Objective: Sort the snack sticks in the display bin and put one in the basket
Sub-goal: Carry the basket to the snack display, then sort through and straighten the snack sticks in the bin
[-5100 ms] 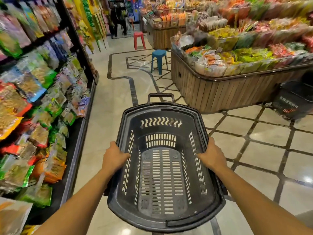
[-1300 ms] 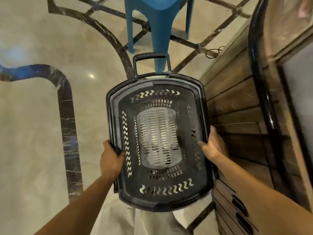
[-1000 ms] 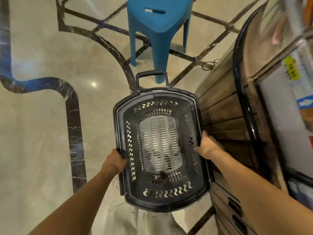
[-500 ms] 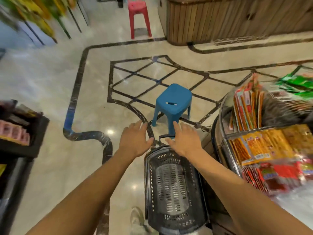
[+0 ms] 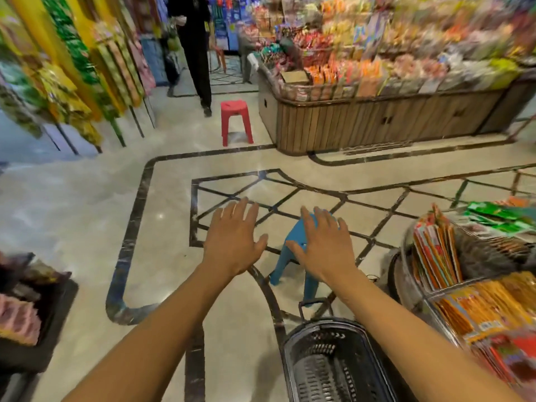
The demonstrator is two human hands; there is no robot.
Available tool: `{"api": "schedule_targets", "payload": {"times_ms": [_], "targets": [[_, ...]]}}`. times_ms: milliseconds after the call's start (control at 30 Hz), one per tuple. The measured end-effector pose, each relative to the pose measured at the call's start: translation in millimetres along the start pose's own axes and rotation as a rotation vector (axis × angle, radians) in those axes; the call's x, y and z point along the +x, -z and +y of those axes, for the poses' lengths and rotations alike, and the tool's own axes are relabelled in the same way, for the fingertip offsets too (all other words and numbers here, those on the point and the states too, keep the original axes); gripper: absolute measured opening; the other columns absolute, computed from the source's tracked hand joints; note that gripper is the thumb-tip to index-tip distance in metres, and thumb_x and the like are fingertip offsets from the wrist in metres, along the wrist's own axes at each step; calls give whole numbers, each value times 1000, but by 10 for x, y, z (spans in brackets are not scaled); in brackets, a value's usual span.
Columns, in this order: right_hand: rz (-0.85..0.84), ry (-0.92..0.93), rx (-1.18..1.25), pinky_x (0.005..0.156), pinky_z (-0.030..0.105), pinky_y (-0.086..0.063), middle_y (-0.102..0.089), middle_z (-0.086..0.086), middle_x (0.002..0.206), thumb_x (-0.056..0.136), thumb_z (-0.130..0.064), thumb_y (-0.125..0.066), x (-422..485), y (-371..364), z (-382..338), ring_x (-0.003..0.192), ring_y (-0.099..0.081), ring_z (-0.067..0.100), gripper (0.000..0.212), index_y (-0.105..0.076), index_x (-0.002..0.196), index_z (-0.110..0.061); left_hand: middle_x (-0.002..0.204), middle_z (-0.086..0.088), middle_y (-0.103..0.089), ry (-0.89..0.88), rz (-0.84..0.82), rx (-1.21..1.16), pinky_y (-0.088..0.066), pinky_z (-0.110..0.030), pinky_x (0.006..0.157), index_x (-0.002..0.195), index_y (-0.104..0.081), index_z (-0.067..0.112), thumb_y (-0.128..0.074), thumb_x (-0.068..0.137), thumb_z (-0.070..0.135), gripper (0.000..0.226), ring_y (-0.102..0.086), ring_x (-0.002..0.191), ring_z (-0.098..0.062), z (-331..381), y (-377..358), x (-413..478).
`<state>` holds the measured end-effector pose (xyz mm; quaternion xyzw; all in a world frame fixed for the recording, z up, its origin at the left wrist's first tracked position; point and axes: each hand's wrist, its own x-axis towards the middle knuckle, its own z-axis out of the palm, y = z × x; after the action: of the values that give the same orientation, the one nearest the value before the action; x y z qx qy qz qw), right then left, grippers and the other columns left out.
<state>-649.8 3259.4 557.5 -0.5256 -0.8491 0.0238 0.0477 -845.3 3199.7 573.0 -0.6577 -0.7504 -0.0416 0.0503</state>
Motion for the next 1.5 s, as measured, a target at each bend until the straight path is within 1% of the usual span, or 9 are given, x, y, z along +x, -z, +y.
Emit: {"api": "schedule_targets", "payload": {"times_ms": [200,367,633,833,933,1133,1267,1333,1500], "targets": [[51,-133,-20,124,51,-14,-17,12,167,98,-67,-33,271,105,-737,154,-14,32,81,-8,161,-22,169,-5,-14,-104,32,-13,-18,-50,123,160,-16,26,-36,98,65,75,-18,154,-29,-779,145,282],[72,-226,-18,123,51,-12,-18,13,167,99,-66,-34,490,137,-1048,154,-14,32,81,-9,162,-22,169,-6,-12,-199,15,-14,-17,-50,124,161,-13,26,-33,99,65,76,-16,154,-29,-1082,97,572],[59,-371,-8,123,49,-13,-19,12,167,98,-68,-33,1060,-43,-1064,154,-15,31,81,-9,161,-23,169,-6,-13,-355,13,-25,-18,-49,125,161,-13,25,-32,99,64,76,-16,154,-28,-1229,-91,1309],[69,-473,37,125,49,-11,-15,11,168,99,-68,-27,1860,-264,-878,155,-11,30,81,-5,161,-23,169,-6,-13,-455,22,-35,-15,-48,124,161,-13,25,-34,99,64,76,-15,154,-28,-1299,-311,2300],[61,-525,34,124,50,-13,-14,12,168,98,-69,-22,2367,-355,-685,154,-13,31,81,-4,161,-22,167,-8,-21,-528,40,-21,-19,-48,124,159,-19,23,-37,98,63,75,-23,152,-29,-1270,-440,2914],[95,-677,75,121,52,-21,-25,14,164,97,-68,-34,3171,-377,-284,151,-22,33,82,-15,161,-20,163,-11,-30,-675,67,3,-26,-49,119,158,-28,20,-40,96,63,76,-33,147,-31,-1029,-603,4108],[89,-806,57,121,50,-19,-24,12,165,97,-69,-31,3416,-341,119,151,-21,31,82,-13,161,-21,153,-17,-45,-810,61,-50,-38,-53,112,151,-42,13,-36,92,61,76,-48,135,-37,-669,-692,4711],[78,-888,46,119,51,-23,-25,13,164,96,-69,-33,3470,-340,350,150,-24,32,82,-15,160,-21,147,-18,-52,-895,54,-85,-43,-54,106,146,-49,11,-43,88,59,75,-54,127,-39,-435,-774,4982],[77,-1126,-6,111,52,-35,-44,14,153,87,-71,-26,3499,-400,811,141,-40,34,87,-31,155,-18,141,-20,-56,-1135,14,-163,-48,-54,101,141,-54,8,-41,87,56,74,-57,122,-38,226,-990,5527]]}}
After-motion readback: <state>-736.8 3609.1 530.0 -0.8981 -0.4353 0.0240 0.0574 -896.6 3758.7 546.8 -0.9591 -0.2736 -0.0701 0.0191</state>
